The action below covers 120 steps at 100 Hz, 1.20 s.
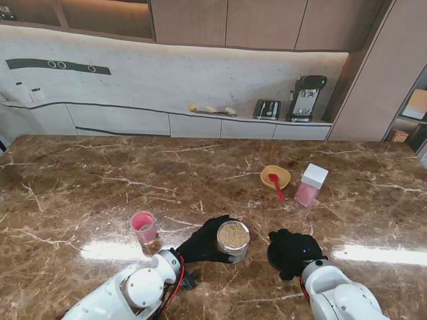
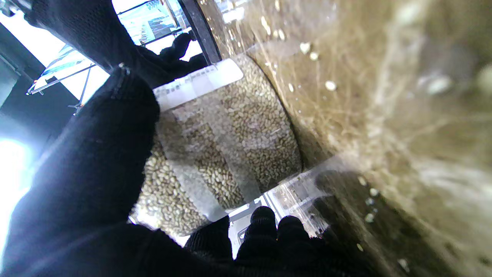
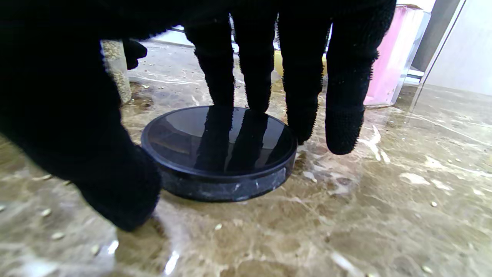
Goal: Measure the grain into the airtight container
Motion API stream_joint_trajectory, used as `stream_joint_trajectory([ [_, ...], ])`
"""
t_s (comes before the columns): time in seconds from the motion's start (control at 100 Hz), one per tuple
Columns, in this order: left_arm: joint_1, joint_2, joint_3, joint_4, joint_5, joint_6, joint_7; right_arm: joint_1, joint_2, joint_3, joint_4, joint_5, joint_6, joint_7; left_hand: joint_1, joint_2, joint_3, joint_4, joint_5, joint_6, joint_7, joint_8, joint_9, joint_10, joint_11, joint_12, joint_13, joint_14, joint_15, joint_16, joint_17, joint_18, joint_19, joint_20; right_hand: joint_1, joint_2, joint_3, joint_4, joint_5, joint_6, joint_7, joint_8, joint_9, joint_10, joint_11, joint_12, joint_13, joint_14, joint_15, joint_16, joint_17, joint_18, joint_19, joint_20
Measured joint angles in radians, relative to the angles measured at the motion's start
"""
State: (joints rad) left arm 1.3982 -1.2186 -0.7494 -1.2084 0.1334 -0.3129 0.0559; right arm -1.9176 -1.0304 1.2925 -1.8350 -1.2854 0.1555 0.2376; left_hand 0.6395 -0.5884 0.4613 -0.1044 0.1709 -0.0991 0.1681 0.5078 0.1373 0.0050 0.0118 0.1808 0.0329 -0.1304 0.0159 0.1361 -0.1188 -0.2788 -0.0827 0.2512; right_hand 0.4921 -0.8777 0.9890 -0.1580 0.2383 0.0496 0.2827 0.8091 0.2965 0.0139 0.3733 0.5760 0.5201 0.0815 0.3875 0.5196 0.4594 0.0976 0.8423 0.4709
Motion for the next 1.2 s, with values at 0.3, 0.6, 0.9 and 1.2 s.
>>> stream_joint_trajectory([
  [0.3, 0.007, 0.000, -0.005, -0.005, 0.001, 0.000, 0.002, 0.035, 0.002, -0.029, 0.038, 0.001, -0.001, -0.053, 0.000, 0.013, 0.000, 0.000, 0.000, 0.004, -0.016, -0.001, 0.000, 0.000, 0.000, 0.000, 0.000, 0.002, 0.000, 0.000, 0.001, 0.002, 0.000, 0.000, 0.020, 0.030, 0.055, -0.002, 0.081, -0.023, 0.018, 0.024, 0.089, -0.013, 0.058, 0.028, 0.076, 0.037, 0.055, 0.026, 0.080, -0.011, 0.054, -0.037],
  [0.6, 0.013, 0.001, -0.009, -0.010, 0.001, 0.001, 0.002, 0.061, 0.002, -0.052, 0.092, 0.025, -0.001, -0.174, 0.000, 0.024, -0.012, 0.001, 0.000, 0.008, -0.020, -0.001, 0.000, 0.000, 0.000, 0.000, 0.004, 0.002, 0.000, 0.000, 0.005, 0.003, 0.000, 0.000, -0.007, -0.044, 0.062, -0.013, 0.162, -0.026, 0.064, 0.069, 0.177, -0.004, 0.091, 0.048, 0.170, 0.056, 0.091, 0.013, 0.167, -0.023, 0.120, -0.087],
  [0.9, 0.014, 0.003, -0.010, -0.014, -0.002, 0.002, 0.001, 0.086, 0.002, -0.053, 0.097, 0.038, -0.006, -0.118, 0.000, 0.038, -0.015, 0.010, 0.000, 0.016, -0.020, -0.001, 0.000, 0.000, 0.000, 0.000, 0.004, 0.002, 0.000, 0.000, 0.005, 0.003, 0.000, 0.000, -0.033, -0.072, 0.065, -0.014, 0.200, -0.023, 0.039, 0.008, 0.209, -0.004, 0.066, 0.019, 0.170, 0.049, 0.129, 0.027, 0.172, -0.024, 0.120, -0.162],
  [1.2, 0.019, 0.004, -0.013, -0.018, -0.003, 0.002, 0.000, 0.117, 0.005, -0.073, 0.132, 0.063, -0.017, -0.160, 0.000, 0.060, -0.041, 0.021, -0.012, 0.017, -0.021, -0.001, 0.000, 0.000, 0.000, 0.000, 0.005, 0.003, 0.000, 0.000, 0.007, 0.003, 0.000, 0.000, -0.046, -0.047, 0.057, -0.029, 0.234, -0.012, 0.074, -0.008, 0.270, 0.021, 0.058, -0.002, 0.242, 0.098, 0.176, 0.045, 0.234, 0.000, 0.159, -0.177],
])
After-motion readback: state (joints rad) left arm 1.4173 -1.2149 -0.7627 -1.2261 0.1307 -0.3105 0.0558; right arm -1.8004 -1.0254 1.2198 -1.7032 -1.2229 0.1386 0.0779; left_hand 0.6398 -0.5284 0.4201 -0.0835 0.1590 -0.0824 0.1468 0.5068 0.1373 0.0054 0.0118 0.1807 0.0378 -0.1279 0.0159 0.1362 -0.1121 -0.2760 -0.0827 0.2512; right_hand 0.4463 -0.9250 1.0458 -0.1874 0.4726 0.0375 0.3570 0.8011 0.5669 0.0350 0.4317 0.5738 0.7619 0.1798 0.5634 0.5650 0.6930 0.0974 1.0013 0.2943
